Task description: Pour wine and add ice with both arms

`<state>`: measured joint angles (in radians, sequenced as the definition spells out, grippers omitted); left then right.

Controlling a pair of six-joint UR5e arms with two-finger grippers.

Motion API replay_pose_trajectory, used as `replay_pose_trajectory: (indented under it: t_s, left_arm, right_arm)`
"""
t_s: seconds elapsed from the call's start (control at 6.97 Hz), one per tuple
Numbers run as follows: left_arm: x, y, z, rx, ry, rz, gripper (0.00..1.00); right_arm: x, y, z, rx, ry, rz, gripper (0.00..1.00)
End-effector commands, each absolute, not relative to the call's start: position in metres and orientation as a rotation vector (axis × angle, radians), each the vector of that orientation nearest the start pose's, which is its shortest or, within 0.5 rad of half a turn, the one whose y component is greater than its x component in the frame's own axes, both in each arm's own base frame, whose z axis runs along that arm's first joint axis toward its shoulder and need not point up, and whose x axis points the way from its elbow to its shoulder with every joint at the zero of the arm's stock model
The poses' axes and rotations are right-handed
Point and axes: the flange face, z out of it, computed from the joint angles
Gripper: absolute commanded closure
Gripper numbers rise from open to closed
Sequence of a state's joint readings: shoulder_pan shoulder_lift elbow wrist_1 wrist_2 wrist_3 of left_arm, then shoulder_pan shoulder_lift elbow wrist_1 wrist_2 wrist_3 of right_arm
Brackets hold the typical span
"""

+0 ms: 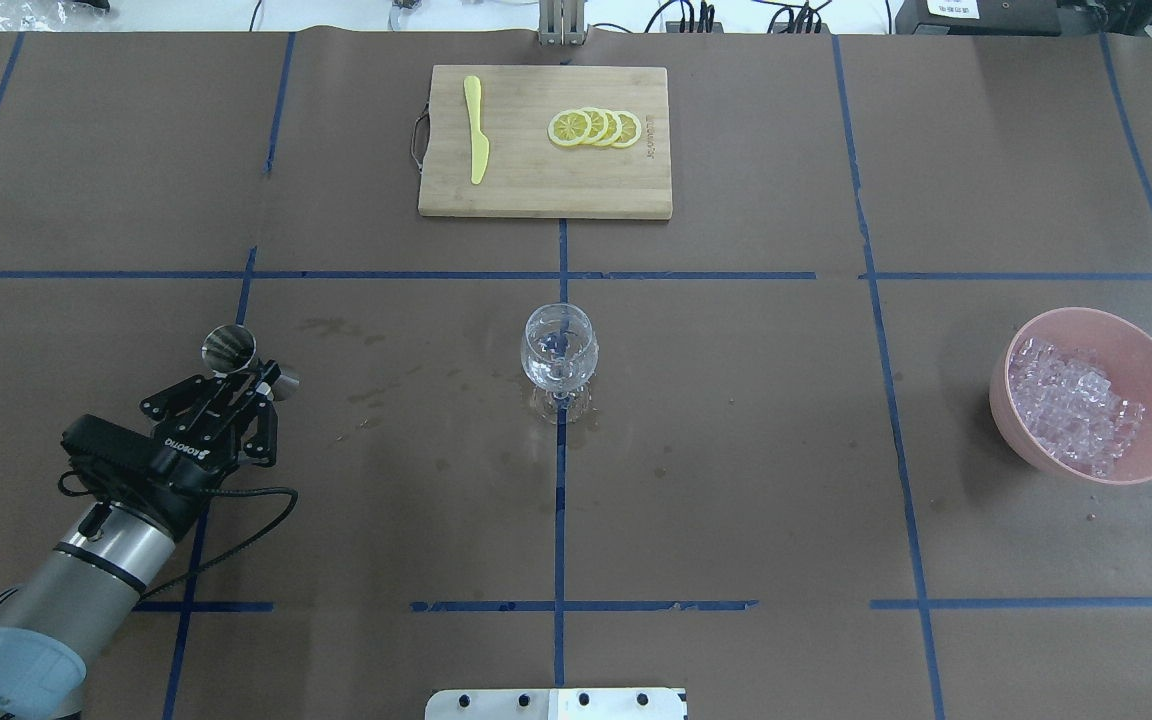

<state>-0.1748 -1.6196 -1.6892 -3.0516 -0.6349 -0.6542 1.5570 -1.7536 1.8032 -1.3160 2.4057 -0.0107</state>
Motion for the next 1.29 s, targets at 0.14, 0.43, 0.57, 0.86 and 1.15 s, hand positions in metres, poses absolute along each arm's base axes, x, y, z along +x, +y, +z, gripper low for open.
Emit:
replay_pose_trajectory:
  t_s: [0.14,0.43,0.57,0.86,1.15]
  left_arm:
    - [0.450,-0.318,0.354,1.336,0.906,-0.112,1.00]
    - [0.476,-0.323,0.294,1.361,0.801,-0.011,1.00]
    - [0.489,-0.325,0.267,1.367,0.770,0.021,1.00]
    - [0.508,-0.326,0.235,1.364,0.728,0.058,1.00]
    - [0.507,-0.330,0.218,1.467,0.516,0.190,1.00]
  right_arm:
    - [0.054,-0.427,0.598,0.279,-0.829,-0.147,0.00]
    - [0.054,-0.424,0.601,0.273,-0.829,-0.145,0.00]
    - [0.054,-0.423,0.601,0.272,-0.831,-0.144,0.00]
    - [0.054,-0.422,0.604,0.267,-0.829,-0.140,0.00]
    - [0.054,-0.419,0.607,0.258,-0.830,-0.137,0.00]
